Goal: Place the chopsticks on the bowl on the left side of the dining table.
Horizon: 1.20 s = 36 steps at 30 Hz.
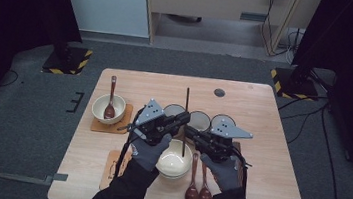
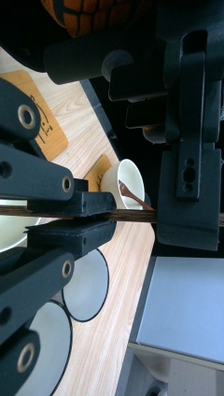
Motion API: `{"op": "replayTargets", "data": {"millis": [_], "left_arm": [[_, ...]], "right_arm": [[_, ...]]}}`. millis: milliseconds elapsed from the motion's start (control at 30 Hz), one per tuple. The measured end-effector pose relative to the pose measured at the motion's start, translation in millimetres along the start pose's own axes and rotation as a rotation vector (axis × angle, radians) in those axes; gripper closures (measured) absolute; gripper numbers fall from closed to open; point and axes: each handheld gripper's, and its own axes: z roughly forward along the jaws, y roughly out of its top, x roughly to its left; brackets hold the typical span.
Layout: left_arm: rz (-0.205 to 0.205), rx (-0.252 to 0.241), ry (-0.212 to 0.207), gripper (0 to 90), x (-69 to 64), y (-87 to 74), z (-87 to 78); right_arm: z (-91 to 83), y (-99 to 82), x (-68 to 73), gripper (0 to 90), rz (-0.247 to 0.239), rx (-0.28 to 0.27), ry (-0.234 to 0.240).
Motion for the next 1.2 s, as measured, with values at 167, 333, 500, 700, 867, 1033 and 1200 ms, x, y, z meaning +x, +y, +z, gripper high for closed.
{"op": "replayTargets", "data": {"millis": [167, 333, 500, 700, 867, 1033, 1200], "left_arm": [[0.000, -0.009, 0.000, 83.8, 1.9, 1.3, -2.4], [-0.002, -0.027, 0.009, 83.8, 6.8, 5.8, -11.7], [-0.006, -0.045, 0.019, 83.8, 12.5, 10.1, -22.8], [-0.010, -0.060, 0.039, 83.8, 21.6, 12.8, -37.2], [-0.009, -0.064, 0.058, 83.7, 29.3, 13.0, -49.4], [-0.013, -0.072, 0.079, 83.8, 38.6, 12.5, -63.6], [-0.017, -0.078, 0.107, 83.8, 49.4, 9.0, -81.7]], "right_arm": [[-0.8, -0.5, -1.3, 78.9, -0.005, 0.006, -0.002], [-7.3, 1.3, -5.0, 63.3, 0.006, -0.023, -0.010], [-15.2, 1.7, -13.7, 52.0, 0.014, -0.027, -0.059], [-26.7, -1.6, -25.6, 44.7, 0.006, 0.005, -0.135], [-33.3, -3.9, -34.3, 41.5, 0.023, 0.005, -0.179], [-36.0, -5.4, -40.3, 38.1, 0.025, 0.014, -0.220], [-38.5, -11.1, -47.7, 34.6, 0.029, 0.025, -0.261]]}}
